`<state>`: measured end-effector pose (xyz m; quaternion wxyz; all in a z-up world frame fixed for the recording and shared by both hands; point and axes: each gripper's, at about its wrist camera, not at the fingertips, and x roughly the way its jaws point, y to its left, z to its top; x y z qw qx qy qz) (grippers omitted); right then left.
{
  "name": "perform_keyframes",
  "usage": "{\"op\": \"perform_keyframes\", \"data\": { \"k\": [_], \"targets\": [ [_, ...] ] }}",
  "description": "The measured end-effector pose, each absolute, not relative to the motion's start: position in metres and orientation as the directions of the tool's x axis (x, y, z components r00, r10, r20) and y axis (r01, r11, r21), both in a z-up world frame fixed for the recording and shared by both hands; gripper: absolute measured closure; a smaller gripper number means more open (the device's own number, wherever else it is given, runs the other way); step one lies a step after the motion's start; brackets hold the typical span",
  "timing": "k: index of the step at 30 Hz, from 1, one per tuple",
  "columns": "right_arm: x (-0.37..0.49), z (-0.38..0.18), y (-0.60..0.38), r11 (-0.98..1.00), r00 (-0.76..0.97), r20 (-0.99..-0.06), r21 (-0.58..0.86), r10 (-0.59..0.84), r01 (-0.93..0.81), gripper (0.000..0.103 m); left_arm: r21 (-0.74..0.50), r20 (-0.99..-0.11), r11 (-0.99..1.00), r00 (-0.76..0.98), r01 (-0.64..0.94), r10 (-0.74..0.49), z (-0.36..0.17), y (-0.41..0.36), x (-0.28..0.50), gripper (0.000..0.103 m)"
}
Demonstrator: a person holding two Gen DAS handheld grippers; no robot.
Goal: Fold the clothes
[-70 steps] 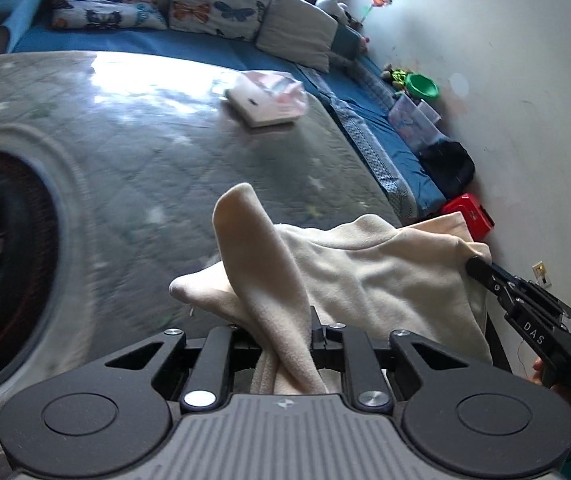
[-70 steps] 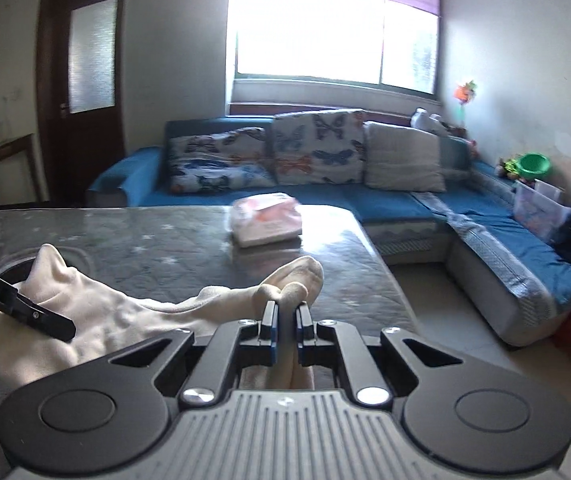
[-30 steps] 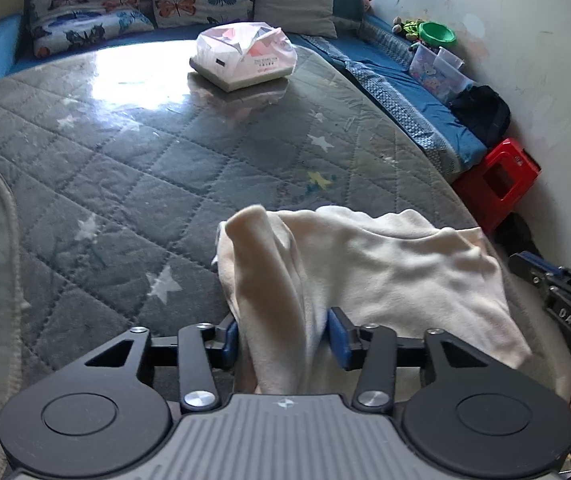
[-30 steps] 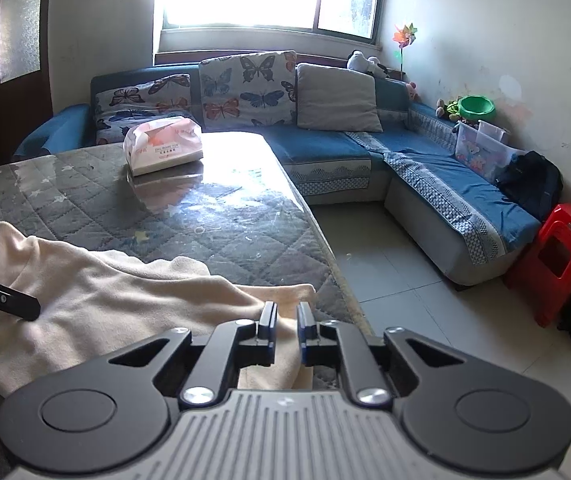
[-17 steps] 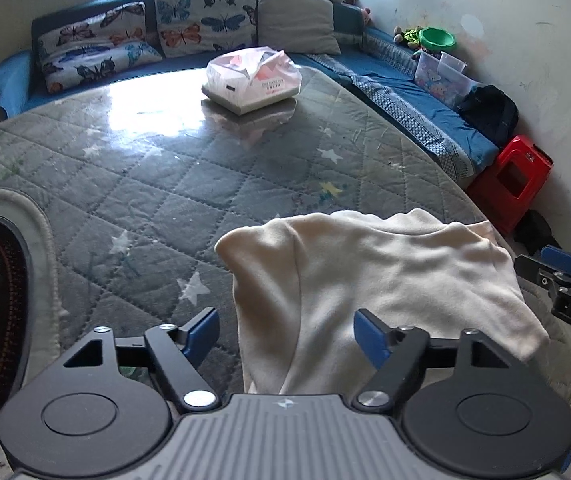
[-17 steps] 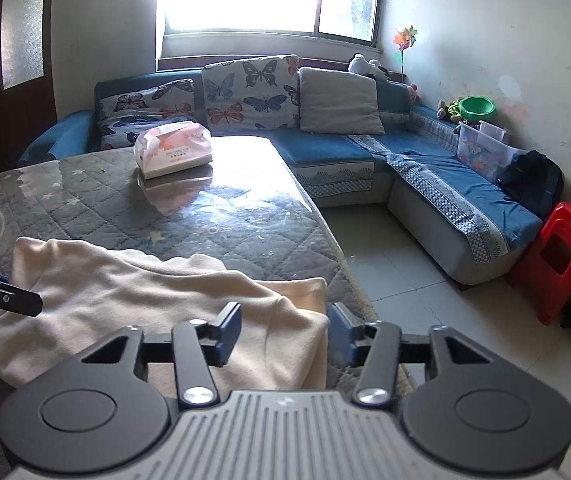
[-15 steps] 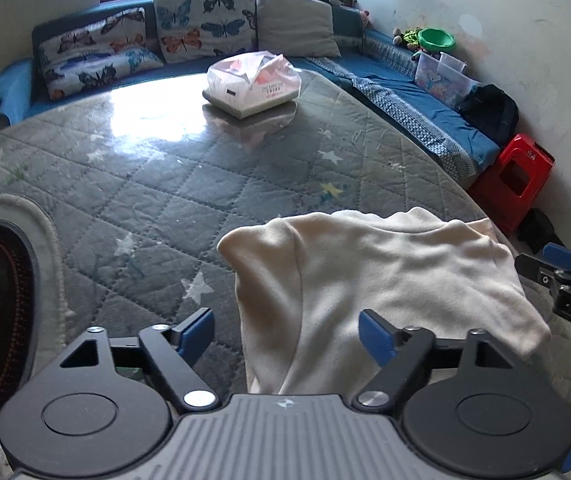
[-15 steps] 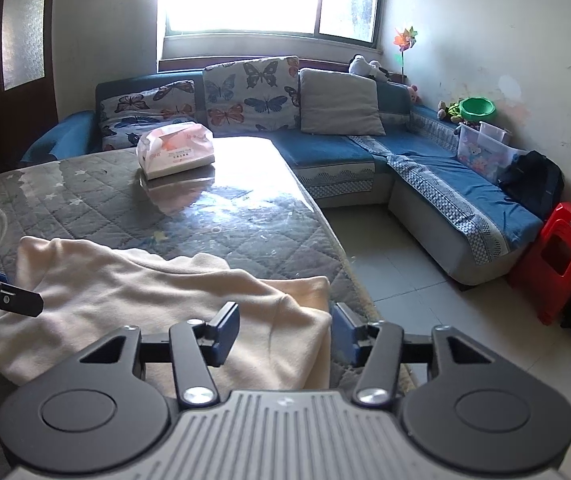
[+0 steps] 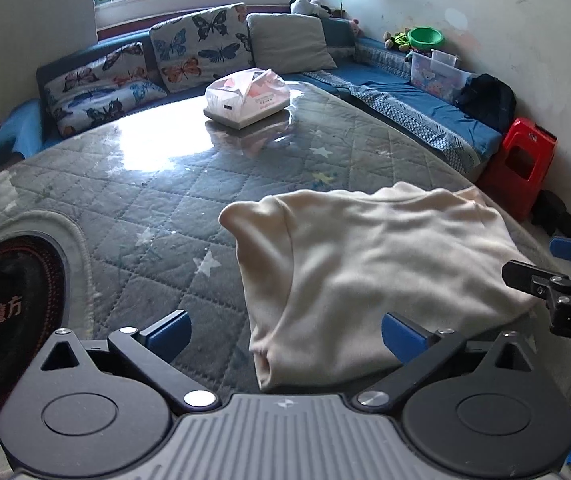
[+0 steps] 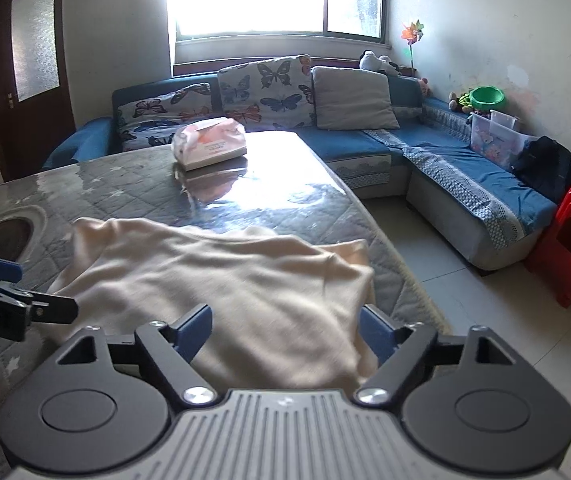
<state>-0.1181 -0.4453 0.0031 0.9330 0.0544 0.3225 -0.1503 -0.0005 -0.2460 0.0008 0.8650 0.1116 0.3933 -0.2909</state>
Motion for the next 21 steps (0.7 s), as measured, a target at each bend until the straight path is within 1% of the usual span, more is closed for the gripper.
{"op": "perform_keyframes", "data": {
  "k": [3, 5, 11, 21],
  "targets": [
    [-0.124, 0.003, -0.437, 0.952, 0.748, -0.619, 0.005, -0.239, 0.308, 0.013, -0.032, -0.739, 0.807, 0.530, 0.589, -0.416, 0.002, -0.242, -0.009, 0.000],
    [-0.128, 0.003, -0.432, 0.953, 0.749, -0.620, 0.003, -0.236, 0.303, 0.008, -0.032, -0.737, 0.807, 0.532, 0.589, -0.417, 0.003, -0.239, -0.013, 0.000],
    [-0.139, -0.001, -0.418, 0.954, 0.746, -0.625, 0.007, -0.229, 0.299, 0.002, -0.032, -0.734, 0.807, 0.534, 0.590, -0.420, 0.003, -0.232, -0.026, 0.000],
    [-0.151, -0.012, -0.401, 0.953, 0.735, -0.643, 0.028, -0.215, 0.303, 0.000, -0.030, -0.744, 0.811, 0.528, 0.584, -0.409, -0.003, -0.223, -0.045, 0.000]
  ]
}}
